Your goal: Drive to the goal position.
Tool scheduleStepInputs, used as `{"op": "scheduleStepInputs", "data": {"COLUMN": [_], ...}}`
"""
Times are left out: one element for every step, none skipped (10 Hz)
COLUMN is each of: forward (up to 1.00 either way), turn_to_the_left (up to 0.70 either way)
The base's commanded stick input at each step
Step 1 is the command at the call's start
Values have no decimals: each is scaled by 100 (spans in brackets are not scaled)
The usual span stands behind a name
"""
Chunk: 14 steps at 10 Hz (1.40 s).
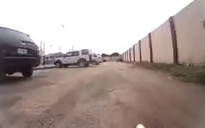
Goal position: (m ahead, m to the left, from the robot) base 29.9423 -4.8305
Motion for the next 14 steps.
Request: {"op": "scheduleStepInputs", "data": {"forward": [50,50,50,50,50,50,50,50,50,50,50,50,50,50], "turn_to_the_left": [0,0,0,0,0,0,0,0,0,0,0,0,0,0]}}
